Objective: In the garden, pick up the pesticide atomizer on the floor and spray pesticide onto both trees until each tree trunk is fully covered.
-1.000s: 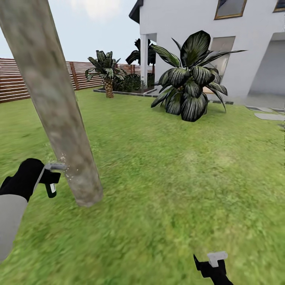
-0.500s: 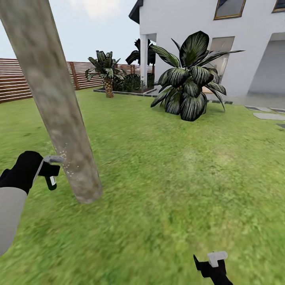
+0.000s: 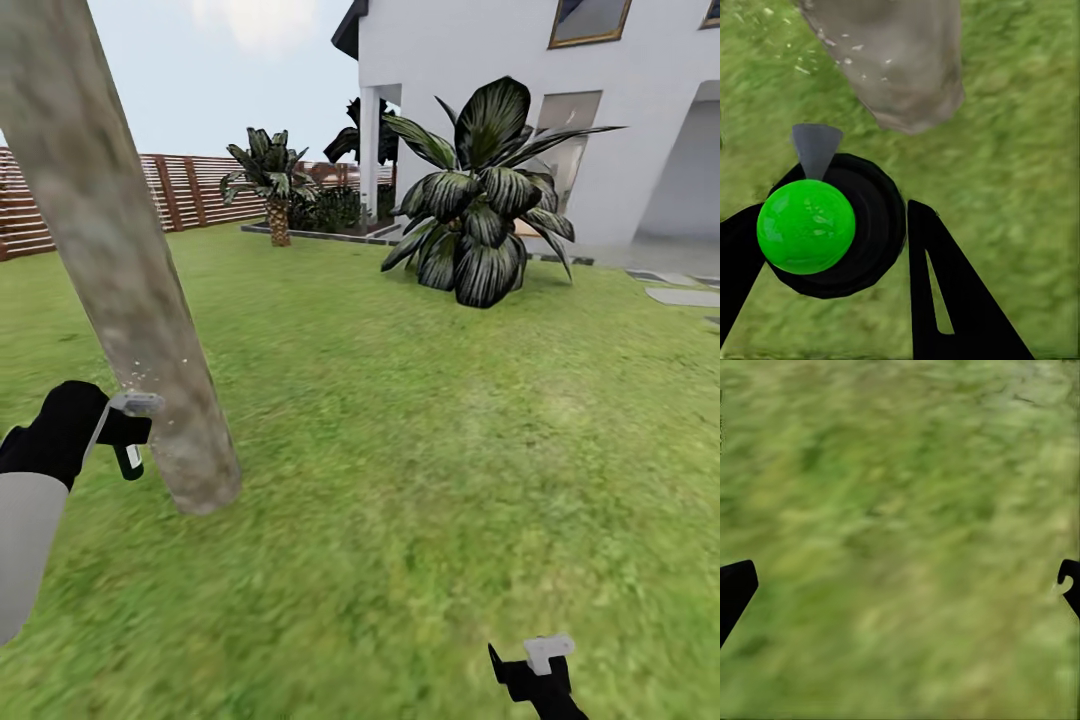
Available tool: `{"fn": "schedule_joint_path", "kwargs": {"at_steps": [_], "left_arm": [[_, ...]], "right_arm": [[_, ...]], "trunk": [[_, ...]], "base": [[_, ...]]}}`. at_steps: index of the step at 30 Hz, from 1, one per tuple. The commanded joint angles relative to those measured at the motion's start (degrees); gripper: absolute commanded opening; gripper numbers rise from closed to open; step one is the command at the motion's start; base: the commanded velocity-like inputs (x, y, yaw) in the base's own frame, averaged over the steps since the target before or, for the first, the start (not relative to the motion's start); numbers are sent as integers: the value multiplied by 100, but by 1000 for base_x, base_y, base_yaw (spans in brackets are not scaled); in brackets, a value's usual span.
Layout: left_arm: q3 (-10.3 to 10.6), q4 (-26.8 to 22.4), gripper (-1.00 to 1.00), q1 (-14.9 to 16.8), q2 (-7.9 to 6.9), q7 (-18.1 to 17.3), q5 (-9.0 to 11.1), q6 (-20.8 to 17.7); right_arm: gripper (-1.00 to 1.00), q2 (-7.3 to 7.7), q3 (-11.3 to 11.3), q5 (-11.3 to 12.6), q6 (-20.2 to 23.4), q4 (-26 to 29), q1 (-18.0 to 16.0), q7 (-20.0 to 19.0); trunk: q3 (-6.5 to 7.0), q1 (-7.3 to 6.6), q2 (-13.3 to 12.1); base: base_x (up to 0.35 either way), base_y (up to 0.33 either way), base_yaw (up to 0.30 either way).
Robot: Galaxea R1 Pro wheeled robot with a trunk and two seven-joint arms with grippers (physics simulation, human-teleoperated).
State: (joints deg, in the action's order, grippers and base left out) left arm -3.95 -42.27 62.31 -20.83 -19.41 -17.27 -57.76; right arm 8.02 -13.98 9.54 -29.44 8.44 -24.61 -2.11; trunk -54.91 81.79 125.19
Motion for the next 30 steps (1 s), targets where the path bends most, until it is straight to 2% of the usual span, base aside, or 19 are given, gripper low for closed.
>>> {"fn": "schedule_joint_path", "kwargs": {"at_steps": [1, 7, 19, 21, 24, 30], "left_arm": [[0, 0, -100, 0, 0, 0, -4, 1], [0, 0, -100, 0, 0, 2, -5, 2], [6, 93, -100, -108, 4, 39, -5, 19], [-6, 98, -100, -114, -30, 61, -5, 19], [-21, 99, -100, -125, -184, 62, -5, 21], [-13, 97, -100, -190, -197, 61, 10, 58]], "right_arm": [[100, 1, 0, 2, 0, 0, 0, 0], [100, -2, 0, -2, 0, 0, 0, 0], [100, -2, 0, 4, 0, 7, 0, 0], [100, -2, 0, 2, 0, 6, 0, 0], [100, -8, -2, 1, 0, 4, 0, 0], [100, -11, -5, -5, 0, 1, 0, 0]], "trunk": [[0, 0, 0], [0, 0, 0], [0, 0, 0], [0, 0, 0], [0, 0, 0], [0, 0, 0]], "base": [[-106, -274, 265], [-87, -273, 252], [137, -250, 11], [220, -210, 94], [151, -117, 238], [11, -8, 275]]}}
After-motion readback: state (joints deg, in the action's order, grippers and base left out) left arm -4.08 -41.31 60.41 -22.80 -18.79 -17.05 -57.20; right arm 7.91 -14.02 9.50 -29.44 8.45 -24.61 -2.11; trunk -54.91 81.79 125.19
